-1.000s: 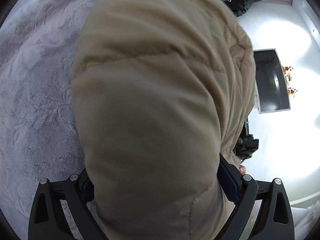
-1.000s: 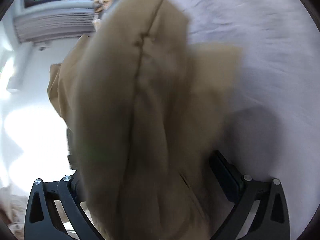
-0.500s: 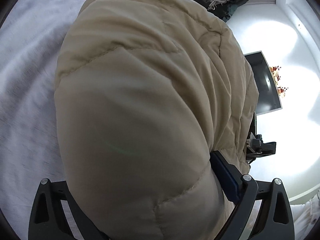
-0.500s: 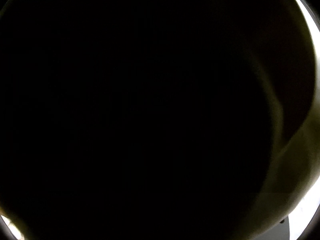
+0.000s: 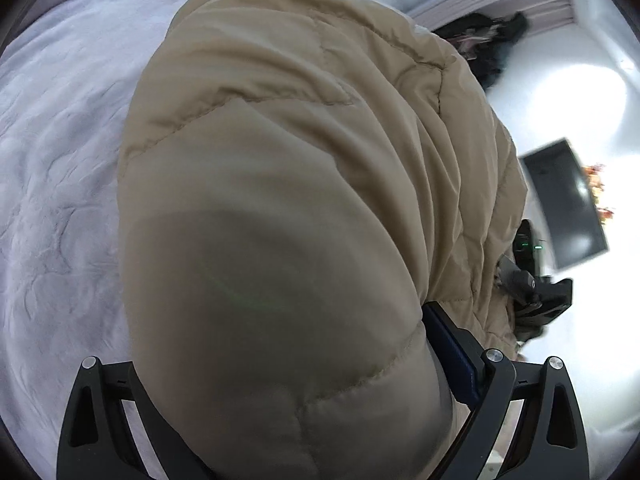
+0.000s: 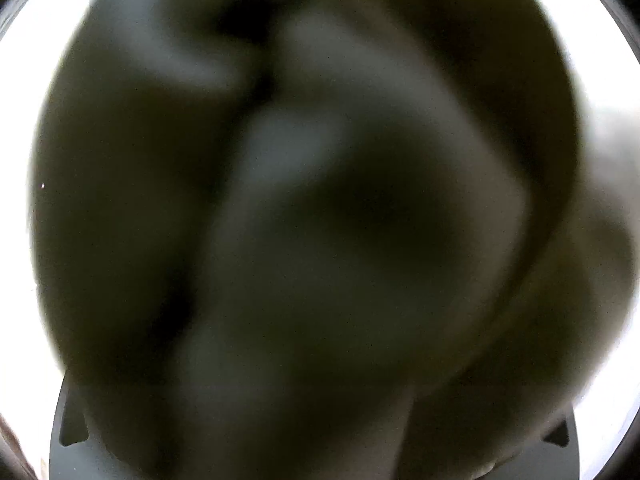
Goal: Fold large clothes
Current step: 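Lower the beige coat bundle onto the bed with both tools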
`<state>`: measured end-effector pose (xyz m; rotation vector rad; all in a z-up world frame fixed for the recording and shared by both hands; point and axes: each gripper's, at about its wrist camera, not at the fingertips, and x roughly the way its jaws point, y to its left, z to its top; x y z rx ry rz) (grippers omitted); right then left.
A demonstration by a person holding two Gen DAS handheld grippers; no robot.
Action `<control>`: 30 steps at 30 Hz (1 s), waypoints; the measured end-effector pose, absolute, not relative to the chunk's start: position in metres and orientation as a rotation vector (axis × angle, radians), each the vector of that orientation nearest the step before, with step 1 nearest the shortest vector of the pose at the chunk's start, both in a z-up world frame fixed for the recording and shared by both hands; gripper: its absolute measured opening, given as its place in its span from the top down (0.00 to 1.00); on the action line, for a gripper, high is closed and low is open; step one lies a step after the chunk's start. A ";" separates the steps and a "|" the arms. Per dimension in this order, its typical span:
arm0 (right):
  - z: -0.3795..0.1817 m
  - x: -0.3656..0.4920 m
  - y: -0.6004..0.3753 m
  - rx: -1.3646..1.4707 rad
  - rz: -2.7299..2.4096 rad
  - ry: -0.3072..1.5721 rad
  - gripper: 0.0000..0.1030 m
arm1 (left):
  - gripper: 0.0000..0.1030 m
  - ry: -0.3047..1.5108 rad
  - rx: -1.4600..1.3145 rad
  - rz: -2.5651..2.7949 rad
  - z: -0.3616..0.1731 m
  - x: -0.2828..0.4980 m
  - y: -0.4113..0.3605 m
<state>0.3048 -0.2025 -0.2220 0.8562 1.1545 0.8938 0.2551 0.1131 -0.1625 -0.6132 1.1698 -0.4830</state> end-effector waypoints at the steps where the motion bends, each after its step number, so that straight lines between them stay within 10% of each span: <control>1: -0.230 0.308 -0.206 0.848 0.834 1.184 0.01 | 0.05 1.189 -0.608 -0.461 -0.171 0.257 0.113; 11: -0.214 0.249 -0.319 0.878 0.399 1.227 0.03 | 0.05 1.183 -0.527 -0.401 -0.164 0.255 0.090; 17: -0.149 0.196 -0.276 0.809 0.514 1.182 0.79 | 0.05 1.204 -0.440 -0.350 -0.139 0.263 0.057; 30: -0.160 0.164 -0.215 0.398 0.470 1.283 0.87 | 0.06 0.935 -0.289 -0.529 -0.030 0.296 0.022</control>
